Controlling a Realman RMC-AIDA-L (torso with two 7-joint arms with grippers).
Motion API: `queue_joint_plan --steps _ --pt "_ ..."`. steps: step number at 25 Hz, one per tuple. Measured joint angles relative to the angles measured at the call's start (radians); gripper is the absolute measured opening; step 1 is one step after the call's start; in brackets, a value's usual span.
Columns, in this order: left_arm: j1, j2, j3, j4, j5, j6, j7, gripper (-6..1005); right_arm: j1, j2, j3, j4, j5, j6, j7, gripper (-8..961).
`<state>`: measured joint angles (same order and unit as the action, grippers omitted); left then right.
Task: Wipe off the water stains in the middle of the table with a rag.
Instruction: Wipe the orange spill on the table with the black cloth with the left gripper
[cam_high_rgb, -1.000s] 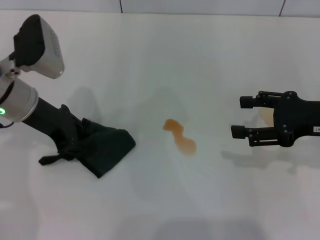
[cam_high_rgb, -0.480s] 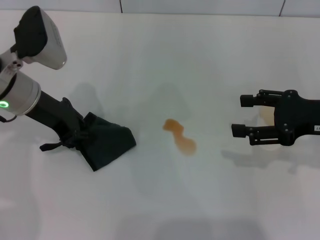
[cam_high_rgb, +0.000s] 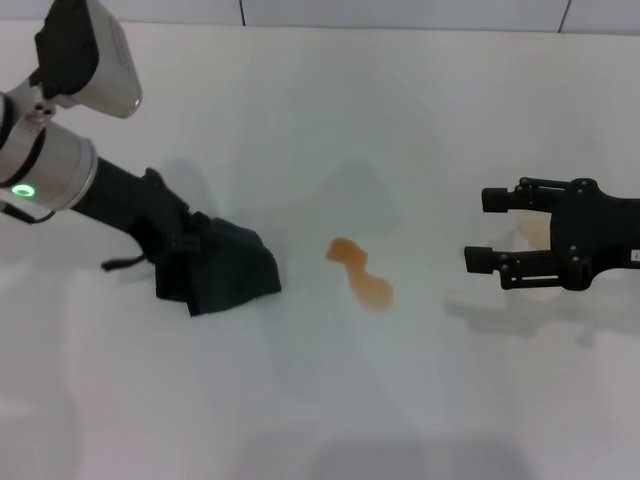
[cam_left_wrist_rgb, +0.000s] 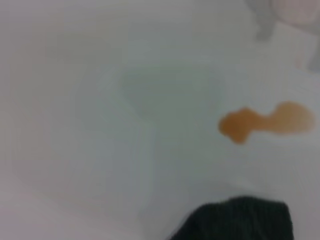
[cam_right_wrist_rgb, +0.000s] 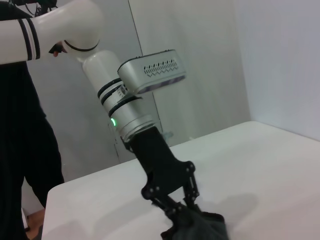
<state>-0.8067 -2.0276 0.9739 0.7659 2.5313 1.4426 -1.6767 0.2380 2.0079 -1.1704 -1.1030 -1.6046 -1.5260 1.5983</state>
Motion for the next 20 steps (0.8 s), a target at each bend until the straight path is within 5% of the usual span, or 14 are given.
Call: queue_joint_plan --steps 12,20 --pt "-0.025 -0.043 0.005 -0.008 -0.056 -0.061 0.097 173 0.004 0.0 -0.001 0.0 0.01 0.0 0.001 824" --pt "-0.066 -0.048 0.008 -0.076 -0.116 -0.088 0.157 170 0.004 0.0 -0.005 0.0 0.011 0.0 0.0 824"
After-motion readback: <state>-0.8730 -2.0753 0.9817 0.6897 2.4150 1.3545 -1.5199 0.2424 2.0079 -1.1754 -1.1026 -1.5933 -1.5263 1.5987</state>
